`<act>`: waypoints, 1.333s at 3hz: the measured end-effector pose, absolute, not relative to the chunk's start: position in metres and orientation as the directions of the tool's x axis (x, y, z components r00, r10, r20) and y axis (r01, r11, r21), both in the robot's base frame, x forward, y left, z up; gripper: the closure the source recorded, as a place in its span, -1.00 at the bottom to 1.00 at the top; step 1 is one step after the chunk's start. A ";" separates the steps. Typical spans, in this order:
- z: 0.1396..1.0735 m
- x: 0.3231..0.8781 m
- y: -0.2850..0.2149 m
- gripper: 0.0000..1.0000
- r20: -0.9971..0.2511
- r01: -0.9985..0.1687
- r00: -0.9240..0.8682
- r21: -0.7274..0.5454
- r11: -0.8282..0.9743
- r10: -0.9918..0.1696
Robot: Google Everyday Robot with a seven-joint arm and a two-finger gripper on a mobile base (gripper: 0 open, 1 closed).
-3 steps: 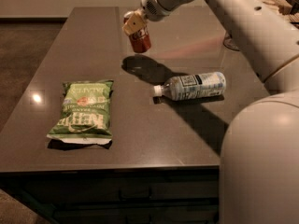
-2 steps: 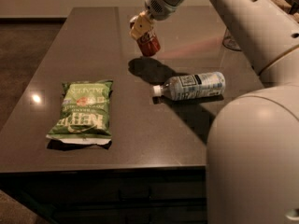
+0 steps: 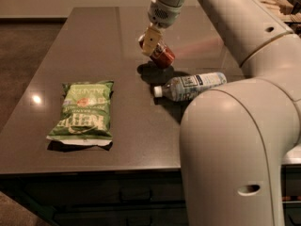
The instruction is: Knock coke can over
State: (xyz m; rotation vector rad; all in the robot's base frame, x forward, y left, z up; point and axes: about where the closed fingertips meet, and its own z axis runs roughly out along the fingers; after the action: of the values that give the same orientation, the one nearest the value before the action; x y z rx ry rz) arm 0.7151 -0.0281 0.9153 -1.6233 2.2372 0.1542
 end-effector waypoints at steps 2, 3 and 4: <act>0.911 0.695 -0.029 -0.30 -0.158 -0.969 -0.136 -0.185 0.165 -0.978; 0.900 0.688 -0.028 -0.78 -0.083 -0.976 -0.091 -0.192 0.105 -0.992; 0.898 0.692 -0.026 -1.00 -0.090 -0.974 -0.090 -0.201 0.107 -0.992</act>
Offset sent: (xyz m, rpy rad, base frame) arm -0.0471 -0.0096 -0.0086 -0.3733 0.0262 0.2082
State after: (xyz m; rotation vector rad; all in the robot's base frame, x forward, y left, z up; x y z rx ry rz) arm 0.6917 -0.0258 0.8975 -1.9696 2.1764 -0.1317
